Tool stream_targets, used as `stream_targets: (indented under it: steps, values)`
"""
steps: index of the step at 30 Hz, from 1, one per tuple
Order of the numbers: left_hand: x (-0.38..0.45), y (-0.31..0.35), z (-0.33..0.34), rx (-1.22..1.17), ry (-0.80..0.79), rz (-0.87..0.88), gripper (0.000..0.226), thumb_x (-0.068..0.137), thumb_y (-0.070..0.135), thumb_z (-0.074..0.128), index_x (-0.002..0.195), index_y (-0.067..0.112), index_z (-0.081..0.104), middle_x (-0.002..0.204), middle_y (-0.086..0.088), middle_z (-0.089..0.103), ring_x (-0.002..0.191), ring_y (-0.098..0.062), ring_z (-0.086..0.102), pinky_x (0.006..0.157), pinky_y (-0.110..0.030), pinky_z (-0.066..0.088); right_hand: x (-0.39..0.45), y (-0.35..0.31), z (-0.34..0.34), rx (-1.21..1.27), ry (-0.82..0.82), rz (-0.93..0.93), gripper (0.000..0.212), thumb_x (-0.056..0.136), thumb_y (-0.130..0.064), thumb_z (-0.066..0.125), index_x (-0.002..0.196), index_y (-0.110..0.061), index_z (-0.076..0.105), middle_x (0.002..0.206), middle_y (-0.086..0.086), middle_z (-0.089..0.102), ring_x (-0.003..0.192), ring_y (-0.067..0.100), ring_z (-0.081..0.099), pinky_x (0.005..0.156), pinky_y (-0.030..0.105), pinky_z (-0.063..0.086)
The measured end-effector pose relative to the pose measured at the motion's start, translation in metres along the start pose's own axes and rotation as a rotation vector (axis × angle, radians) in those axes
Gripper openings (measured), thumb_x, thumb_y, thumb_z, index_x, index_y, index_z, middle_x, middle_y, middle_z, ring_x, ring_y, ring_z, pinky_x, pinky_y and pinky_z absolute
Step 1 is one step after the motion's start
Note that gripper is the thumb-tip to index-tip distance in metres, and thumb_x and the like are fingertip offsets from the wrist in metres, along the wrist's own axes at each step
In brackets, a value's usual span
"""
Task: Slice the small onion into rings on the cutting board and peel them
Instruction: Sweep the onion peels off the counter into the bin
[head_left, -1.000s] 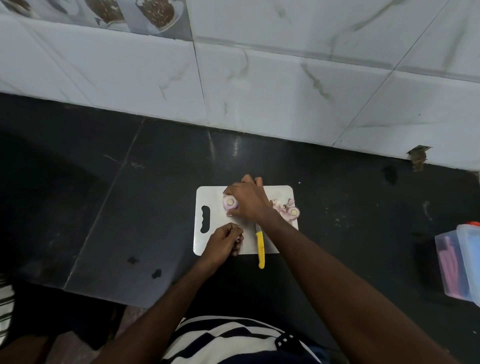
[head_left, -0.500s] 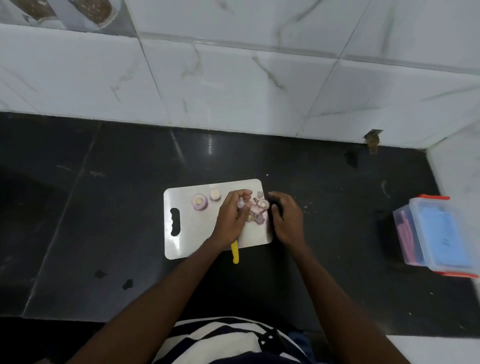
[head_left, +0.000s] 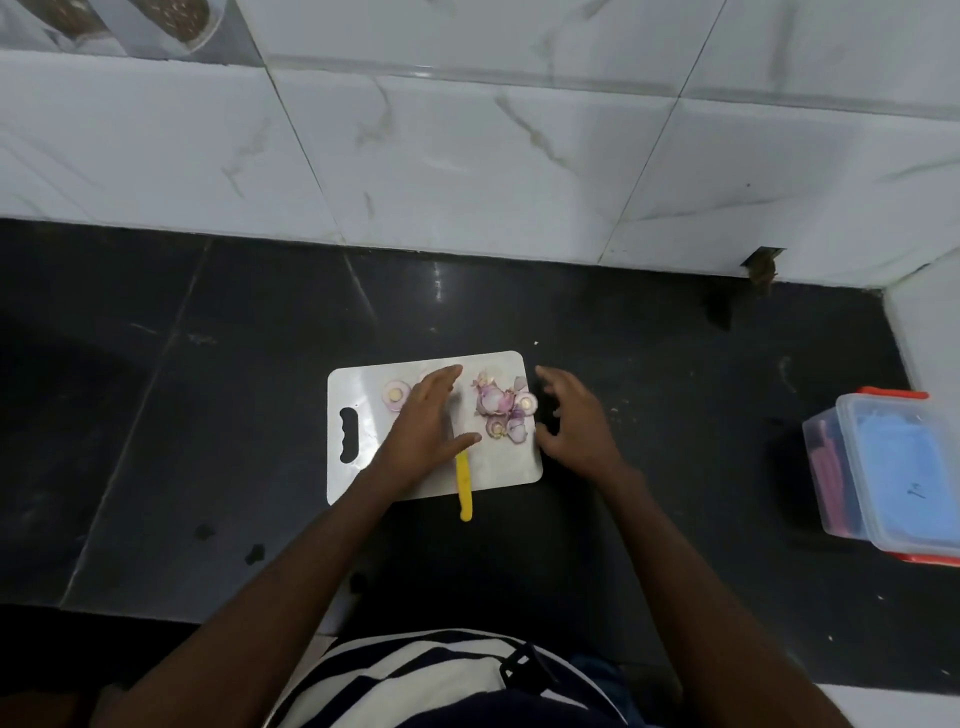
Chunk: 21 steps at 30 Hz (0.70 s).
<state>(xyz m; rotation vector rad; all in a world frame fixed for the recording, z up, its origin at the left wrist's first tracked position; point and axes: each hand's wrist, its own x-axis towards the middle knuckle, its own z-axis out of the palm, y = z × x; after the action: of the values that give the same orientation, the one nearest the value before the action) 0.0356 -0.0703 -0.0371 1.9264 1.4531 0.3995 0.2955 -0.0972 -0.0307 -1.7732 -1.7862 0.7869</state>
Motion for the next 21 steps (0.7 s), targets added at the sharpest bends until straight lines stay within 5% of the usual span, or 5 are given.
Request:
stream_targets:
  steps: [6, 12, 18, 21]
  values:
    - [0.027, 0.026, 0.008, 0.266, -0.186, 0.049, 0.134, 0.067, 0.055, 0.098, 0.168, 0.008, 0.024, 0.166, -0.014, 0.032, 0.148, -0.032, 0.036, 0.119, -0.041, 0.042, 0.036, -0.009, 0.004, -0.24, -0.324, -0.044, 0.118, 0.064, -0.038, 0.096, 0.16, -0.012, 0.032, 0.146, 0.005, 0.038, 0.129, 0.023, 0.049, 0.108, 0.037, 0.049]
    - [0.049, 0.048, 0.021, 0.315, -0.193, 0.041, 0.082, 0.076, 0.044, 0.093, 0.142, 0.009, 0.059, 0.131, -0.014, 0.053, 0.122, -0.031, 0.055, 0.098, -0.044, 0.053, 0.044, -0.014, 0.009, -0.217, -0.33, -0.034, 0.067, 0.067, -0.034, 0.094, 0.123, -0.011, 0.065, 0.118, 0.006, 0.043, 0.099, 0.022, 0.056, 0.094, 0.04, 0.055]
    - [0.043, 0.035, 0.009, 0.224, -0.168, -0.043, 0.108, 0.068, 0.028, 0.1, 0.158, 0.005, 0.045, 0.144, -0.016, 0.051, 0.13, -0.032, 0.053, 0.108, -0.039, 0.047, 0.038, -0.013, 0.005, -0.247, -0.384, -0.014, 0.116, 0.065, -0.032, 0.098, 0.16, -0.012, 0.035, 0.143, 0.009, 0.037, 0.127, 0.027, 0.05, 0.107, 0.034, 0.047]
    - [0.039, 0.029, 0.004, 0.316, -0.136, -0.103, 0.078, 0.07, 0.023, 0.096, 0.139, 0.01, 0.063, 0.13, -0.013, 0.057, 0.116, -0.031, 0.06, 0.095, -0.042, 0.056, 0.041, -0.021, 0.01, -0.281, -0.413, -0.048, 0.123, 0.063, -0.032, 0.099, 0.162, -0.021, 0.027, 0.146, 0.008, 0.034, 0.127, 0.032, 0.051, 0.104, 0.045, 0.052]
